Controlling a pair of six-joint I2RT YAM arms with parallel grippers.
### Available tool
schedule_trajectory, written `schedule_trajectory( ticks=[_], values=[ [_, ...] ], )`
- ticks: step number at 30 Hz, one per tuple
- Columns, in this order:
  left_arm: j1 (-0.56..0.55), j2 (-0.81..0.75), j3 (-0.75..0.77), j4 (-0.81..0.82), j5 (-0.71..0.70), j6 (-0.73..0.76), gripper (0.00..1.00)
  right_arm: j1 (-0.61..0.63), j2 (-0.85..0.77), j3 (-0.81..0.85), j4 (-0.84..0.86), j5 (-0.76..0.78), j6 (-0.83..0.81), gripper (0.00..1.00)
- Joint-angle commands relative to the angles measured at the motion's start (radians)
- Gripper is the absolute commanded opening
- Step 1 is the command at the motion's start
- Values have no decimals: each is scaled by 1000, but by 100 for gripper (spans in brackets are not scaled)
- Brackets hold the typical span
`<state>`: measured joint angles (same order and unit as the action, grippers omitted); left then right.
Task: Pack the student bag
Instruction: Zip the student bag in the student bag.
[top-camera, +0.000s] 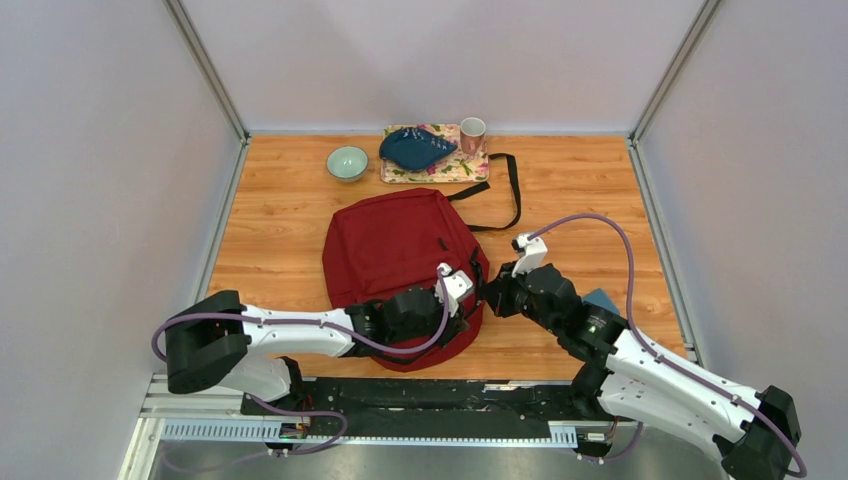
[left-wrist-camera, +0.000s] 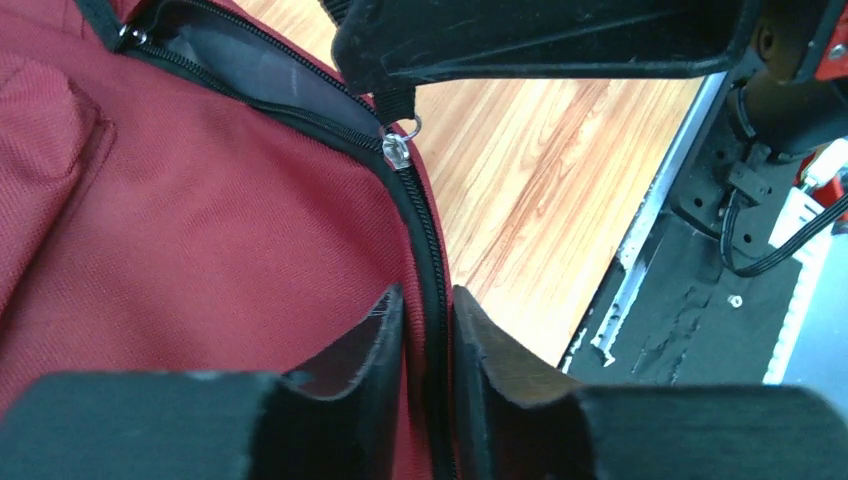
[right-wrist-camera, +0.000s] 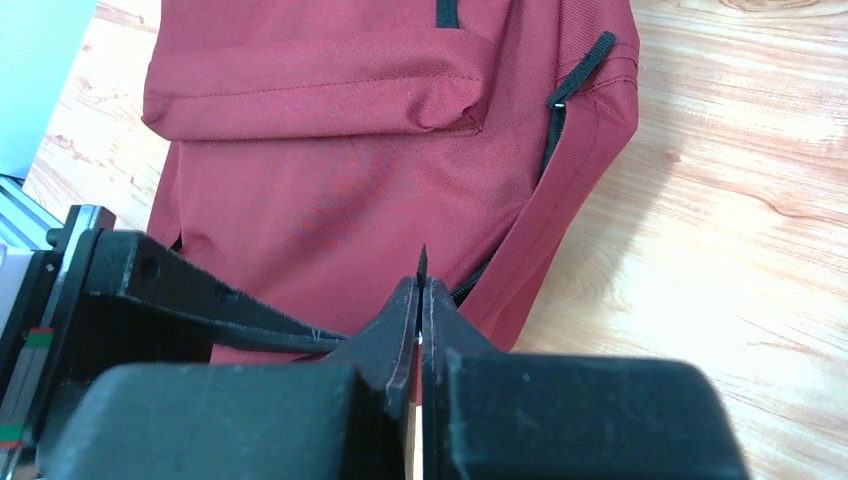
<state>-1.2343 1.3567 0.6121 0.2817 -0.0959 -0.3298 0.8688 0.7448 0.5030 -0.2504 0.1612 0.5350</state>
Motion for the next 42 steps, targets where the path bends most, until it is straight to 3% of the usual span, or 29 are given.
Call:
schedule_trajectory(
  ticks=[1, 3, 12, 30, 40, 41, 42],
  values=[
    [4, 16, 38, 50, 90, -15, 17, -7, 11, -3, 49, 30, -15, 0],
    [2, 9, 15, 40, 123, -29, 0, -7, 48, 5, 60, 63, -24, 0],
    [-17, -111, -169, 59, 180, -71, 0, -74, 228, 126, 128, 66, -125, 0],
    [-218, -157, -212, -96, -48, -34, 0, -227, 481, 255, 272, -37, -138, 0],
    [-238, -212, -229, -99, -175, -52, 0, -235, 432, 221, 255, -120, -110, 0],
    [-238, -220, -221, -96, -207, -43, 1, -235, 401, 207, 255, -121, -109, 0],
    [-237, -232, -215, -92, -224, -35, 23, -234, 384, 175, 226, -132, -102, 0]
  ],
)
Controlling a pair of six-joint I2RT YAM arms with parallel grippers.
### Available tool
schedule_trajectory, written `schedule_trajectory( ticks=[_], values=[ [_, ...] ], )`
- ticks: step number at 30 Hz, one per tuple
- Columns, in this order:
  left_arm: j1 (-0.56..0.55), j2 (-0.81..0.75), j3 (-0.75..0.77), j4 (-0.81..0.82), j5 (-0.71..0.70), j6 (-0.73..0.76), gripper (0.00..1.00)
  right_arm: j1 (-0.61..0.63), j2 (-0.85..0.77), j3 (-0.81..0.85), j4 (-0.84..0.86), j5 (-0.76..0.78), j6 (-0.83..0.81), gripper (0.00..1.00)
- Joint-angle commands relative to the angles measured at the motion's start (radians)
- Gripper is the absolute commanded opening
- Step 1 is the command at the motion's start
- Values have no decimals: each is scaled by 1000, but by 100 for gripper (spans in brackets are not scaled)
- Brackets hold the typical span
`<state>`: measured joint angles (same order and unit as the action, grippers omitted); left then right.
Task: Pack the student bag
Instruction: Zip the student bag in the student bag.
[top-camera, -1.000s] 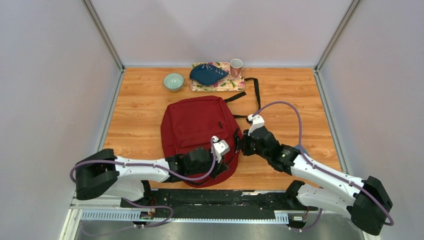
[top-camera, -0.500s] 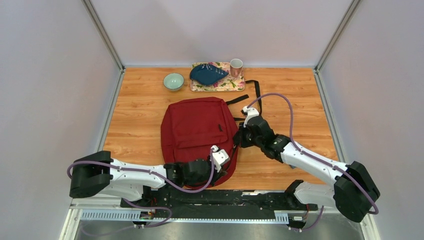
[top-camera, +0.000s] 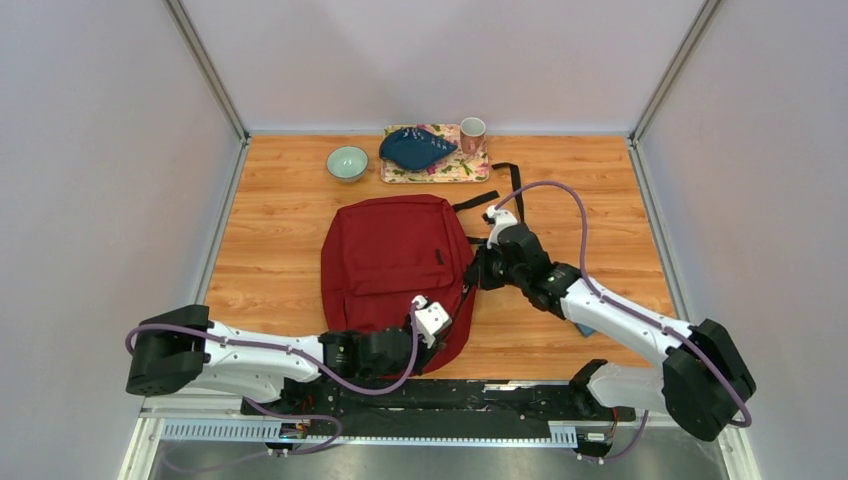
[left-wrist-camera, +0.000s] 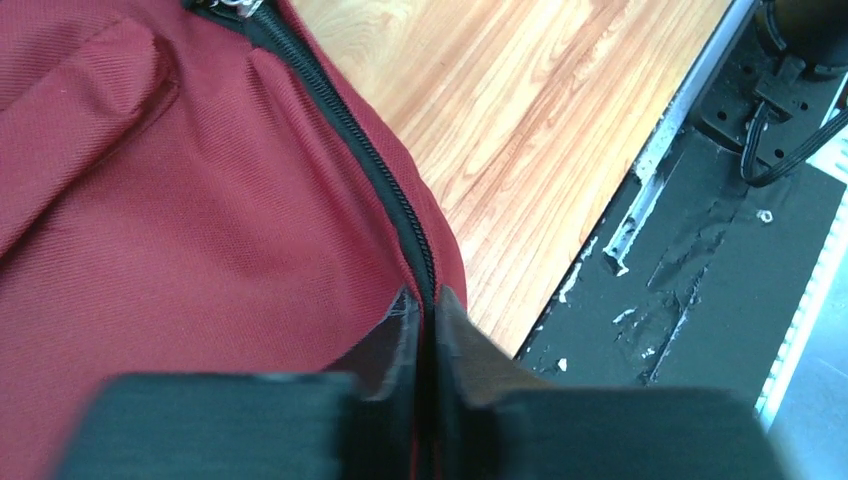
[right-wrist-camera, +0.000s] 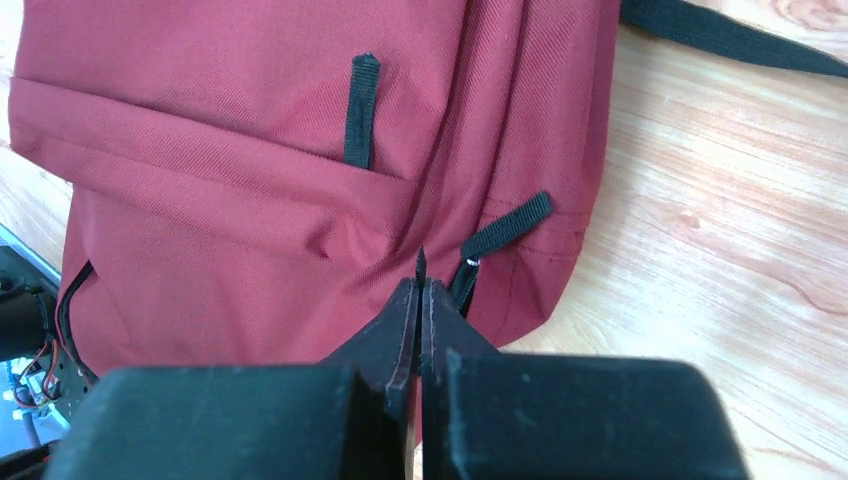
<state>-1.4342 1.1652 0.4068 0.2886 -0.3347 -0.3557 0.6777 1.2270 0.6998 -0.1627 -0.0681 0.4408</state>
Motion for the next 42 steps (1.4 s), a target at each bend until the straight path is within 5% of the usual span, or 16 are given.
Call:
schedule_trajectory(
  ticks=[1, 3, 6, 14, 26, 28, 31, 32, 35, 42],
  values=[
    [-35, -44, -2, -97, -1, 0, 35, -43, -118, -37, 135, 87, -4, 0],
    [-20, -44, 35, -80, -32, 27, 63, -37, -167, -77, 131, 52, -1, 0],
    [52, -18, 105, -60, 12, 46, 74, -32, -213, -102, 112, 34, 6, 0],
    [185, 106, 257, 53, 169, 55, 80, -32, -256, -132, 77, 19, -17, 0],
    [193, 339, 392, 24, 203, -23, 80, -32, -274, -118, 66, 21, -28, 0],
    [195, 361, 403, 0, 153, -38, 78, -33, -281, -117, 63, 16, -30, 0],
    [199, 390, 405, -25, 94, -51, 45, -33, -290, -118, 58, 13, -31, 0],
    [199, 393, 402, -26, 86, -54, 26, -32, -288, -118, 58, 13, -31, 0],
    [199, 378, 373, -40, 80, -63, 0, -33, -271, -117, 65, 17, -31, 0],
    [173, 245, 115, 101, 172, -54, 0, -36, -150, -102, 143, 53, -24, 0]
  ],
)
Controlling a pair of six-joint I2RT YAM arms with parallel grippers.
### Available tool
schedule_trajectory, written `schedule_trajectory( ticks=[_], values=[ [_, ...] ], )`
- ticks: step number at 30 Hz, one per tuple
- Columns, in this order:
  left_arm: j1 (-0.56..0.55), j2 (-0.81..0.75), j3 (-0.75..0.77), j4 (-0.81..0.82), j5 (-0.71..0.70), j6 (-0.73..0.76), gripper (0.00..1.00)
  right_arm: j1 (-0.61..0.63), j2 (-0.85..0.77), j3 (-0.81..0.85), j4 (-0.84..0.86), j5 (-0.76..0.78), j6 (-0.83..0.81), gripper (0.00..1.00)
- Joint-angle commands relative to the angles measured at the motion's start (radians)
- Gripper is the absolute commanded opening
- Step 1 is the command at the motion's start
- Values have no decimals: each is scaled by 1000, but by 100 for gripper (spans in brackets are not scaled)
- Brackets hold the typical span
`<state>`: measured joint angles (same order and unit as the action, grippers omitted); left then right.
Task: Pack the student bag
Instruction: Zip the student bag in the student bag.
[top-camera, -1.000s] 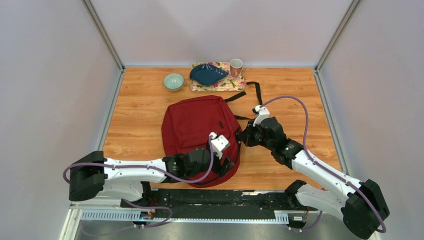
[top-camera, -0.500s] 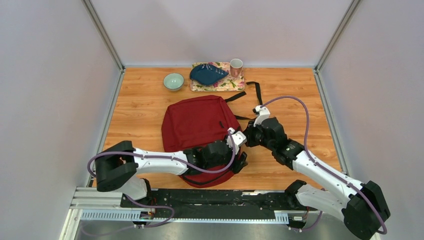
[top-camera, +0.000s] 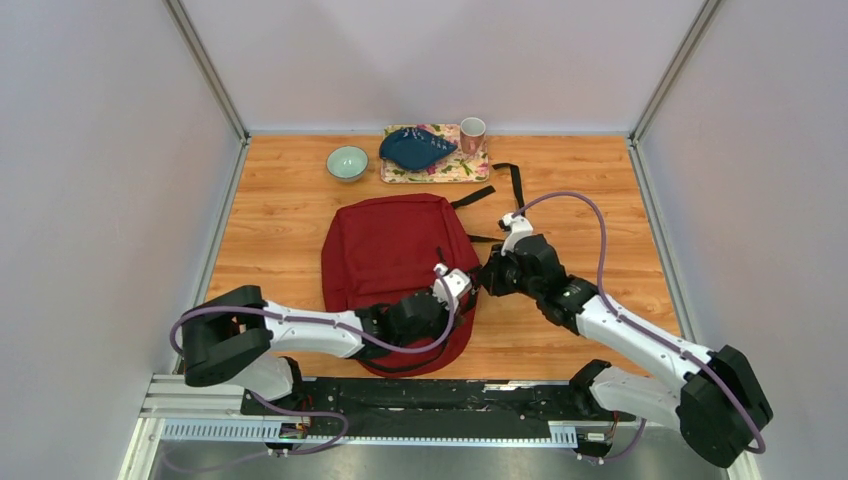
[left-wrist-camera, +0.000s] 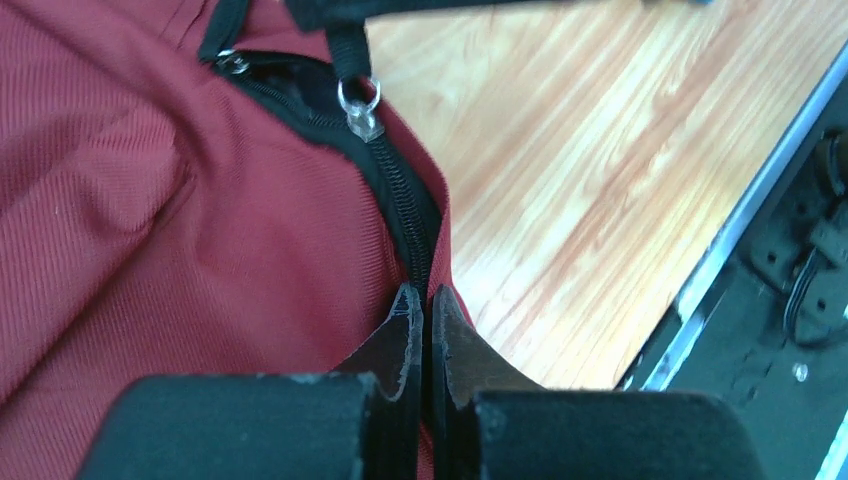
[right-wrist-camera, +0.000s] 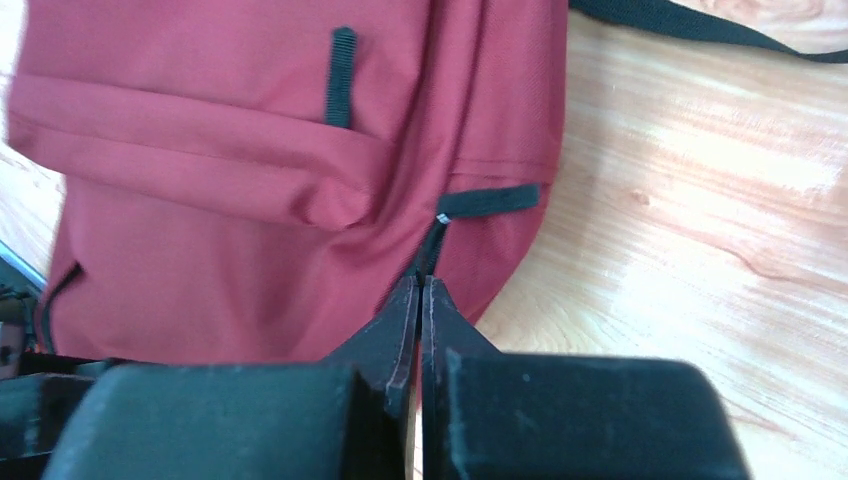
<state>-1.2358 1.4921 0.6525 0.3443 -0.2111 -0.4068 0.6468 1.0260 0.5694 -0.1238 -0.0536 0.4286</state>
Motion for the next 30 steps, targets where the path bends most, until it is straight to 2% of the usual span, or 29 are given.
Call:
schedule_trajectory(
  ticks=[1, 10, 17, 19, 20, 21, 22, 23, 24, 25, 27, 30],
  values=[
    [-48, -96, -172, 48, 41, 9, 0, -6, 69, 38, 108, 40, -13, 0],
    [-122, -196, -324, 13, 1, -16, 0, -18, 198, 121, 177, 40, -7, 0],
    [-122, -245, -318, -19, -83, -6, 1, -18, 168, 87, 179, 14, 19, 0],
    [-120, -245, -269, -72, -103, 9, 18, -18, 122, 64, 165, 11, 25, 0],
    [-120, -253, -255, -89, -109, 17, 35, -19, 108, 43, 161, 2, 24, 1],
    [-120, -263, -243, -103, -116, 20, 44, -18, 97, 32, 139, -12, 25, 6],
    [-116, -279, -223, -125, -128, 25, 51, -19, 74, 26, 127, -15, 30, 18],
    [-113, -314, -217, -129, -129, 26, 62, -18, 65, 15, 98, -9, 30, 23],
    [-108, -335, -209, -140, -131, 26, 66, -18, 51, 11, 69, 3, 33, 30],
    [-102, -357, -191, -163, -139, 20, 70, -18, 39, 7, 55, 8, 33, 41],
    [-77, -417, -168, -197, -152, 20, 74, -19, 2, 3, 17, 38, 51, 51],
    [-33, -477, -120, -272, -188, 29, 75, -19, -38, 9, -20, 99, 96, 57]
  ],
)
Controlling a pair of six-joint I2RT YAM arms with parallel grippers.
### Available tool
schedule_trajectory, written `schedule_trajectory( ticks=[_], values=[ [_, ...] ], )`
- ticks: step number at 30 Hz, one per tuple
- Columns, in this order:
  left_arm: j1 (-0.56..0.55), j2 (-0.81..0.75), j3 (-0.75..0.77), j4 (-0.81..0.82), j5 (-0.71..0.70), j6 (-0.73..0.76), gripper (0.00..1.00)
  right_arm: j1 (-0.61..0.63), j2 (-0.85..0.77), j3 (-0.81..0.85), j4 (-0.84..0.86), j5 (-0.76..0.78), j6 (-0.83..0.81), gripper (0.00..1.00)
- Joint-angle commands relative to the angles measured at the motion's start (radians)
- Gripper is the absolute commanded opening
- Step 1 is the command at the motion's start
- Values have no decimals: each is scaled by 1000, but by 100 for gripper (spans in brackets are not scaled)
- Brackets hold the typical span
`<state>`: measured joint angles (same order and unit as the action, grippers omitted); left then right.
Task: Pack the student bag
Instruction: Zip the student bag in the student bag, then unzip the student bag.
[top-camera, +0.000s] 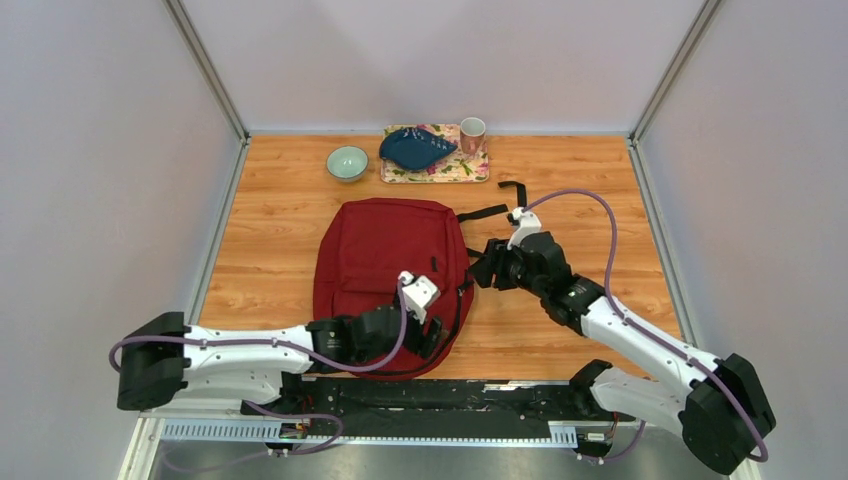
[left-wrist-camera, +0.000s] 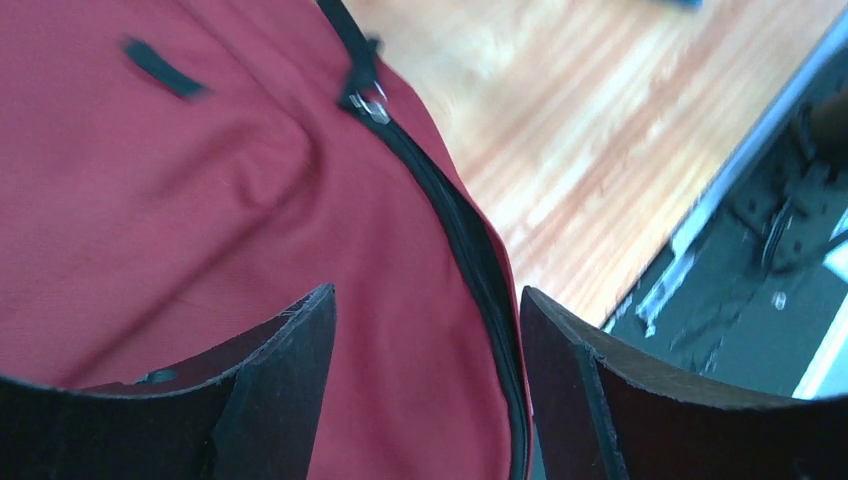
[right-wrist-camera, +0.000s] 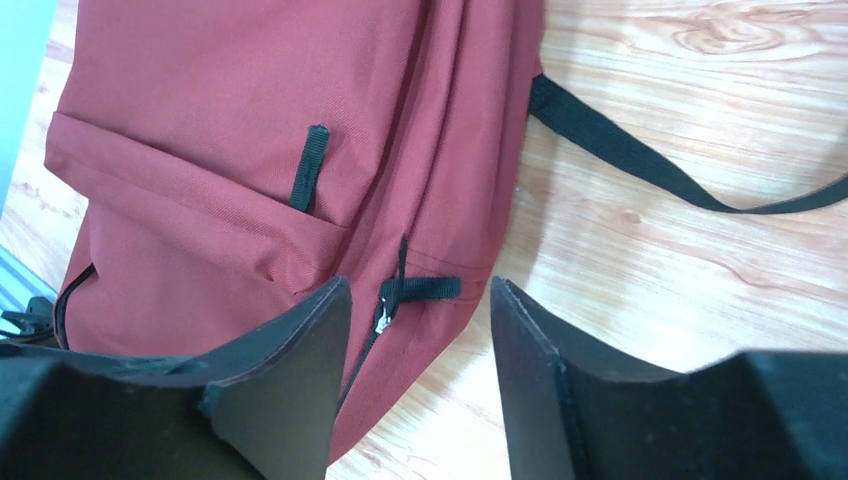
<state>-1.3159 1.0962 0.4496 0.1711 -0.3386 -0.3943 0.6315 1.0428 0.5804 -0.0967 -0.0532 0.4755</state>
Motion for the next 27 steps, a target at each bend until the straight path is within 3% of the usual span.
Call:
schedule_trajectory(
  ticks=[1, 8, 13, 21, 27],
  values=[
    [62, -91, 107, -134, -65, 17, 75, -7, -62, 1, -58, 119, 66, 58],
    [280, -81, 219, -266, 42, -27, 77, -45, -60, 58, -161, 193, 202, 63],
    [426, 25, 317, -291, 209, -74, 77, -55, -35, 52, -146, 83, 261, 63],
    [517, 266, 500, -337, 360, -117, 77, -55, 34, -10, -25, -66, 394, 62],
    [526, 402, 624, -421, 357, -123, 77, -55, 22, -33, -18, -71, 410, 61]
  ],
)
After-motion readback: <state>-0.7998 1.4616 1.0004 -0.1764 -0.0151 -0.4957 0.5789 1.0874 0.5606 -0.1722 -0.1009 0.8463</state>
